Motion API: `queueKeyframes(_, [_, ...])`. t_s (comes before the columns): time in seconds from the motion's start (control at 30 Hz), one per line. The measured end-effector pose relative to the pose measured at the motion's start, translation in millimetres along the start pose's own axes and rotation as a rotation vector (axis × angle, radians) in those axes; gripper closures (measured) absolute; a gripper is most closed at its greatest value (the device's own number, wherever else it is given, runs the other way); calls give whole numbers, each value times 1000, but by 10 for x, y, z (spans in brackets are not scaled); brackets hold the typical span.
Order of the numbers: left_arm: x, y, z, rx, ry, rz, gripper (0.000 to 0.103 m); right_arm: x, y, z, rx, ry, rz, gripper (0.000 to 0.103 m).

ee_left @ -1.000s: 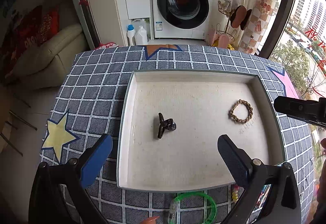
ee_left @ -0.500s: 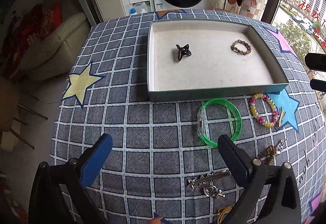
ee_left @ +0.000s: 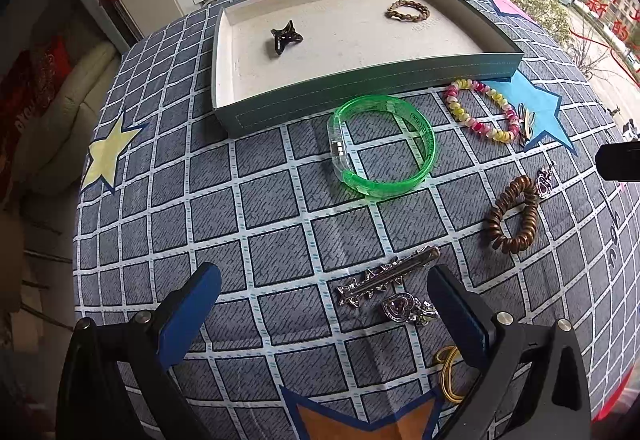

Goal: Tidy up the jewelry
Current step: 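Grasp the silver barrette with the left tool while the right tool grasps the coiled hair tie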

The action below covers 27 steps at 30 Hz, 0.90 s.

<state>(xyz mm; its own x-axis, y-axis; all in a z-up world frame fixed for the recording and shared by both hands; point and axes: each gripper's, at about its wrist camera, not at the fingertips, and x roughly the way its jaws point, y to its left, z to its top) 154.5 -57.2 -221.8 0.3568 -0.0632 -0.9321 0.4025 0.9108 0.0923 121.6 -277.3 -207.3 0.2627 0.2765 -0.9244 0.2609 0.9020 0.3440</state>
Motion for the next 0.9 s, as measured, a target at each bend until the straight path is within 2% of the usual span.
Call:
queueKeyframes(0.23, [136, -102, 24, 43, 21, -6, 0, 99, -43, -131, 32, 22, -59, 0])
queueKeyframes(0.5, [243, -105, 42, 61, 37, -5, 0, 289, 39, -171, 61, 52, -60, 0])
queueKeyframes(0.57, [249, -107, 40, 59, 34, -8, 0, 357, 62, -198, 74, 67, -60, 3])
queueKeyframes(0.63, [246, -120, 40, 58, 29, -7, 0, 413, 76, -212, 92, 81, -63, 10])
queueKeyframes(0.7, [254, -126, 42, 51, 29, -13, 0, 449, 100, -225, 103, 79, -60, 12])
queueKeyframes(0.8, [249, -110, 46, 39, 23, -37, 0, 495, 192, -228, 103, 76, -72, 23])
queueKeyframes(0.9, [241, -87, 43, 21, 22, -52, 6, 541, 334, -215, 92, 65, -81, 27])
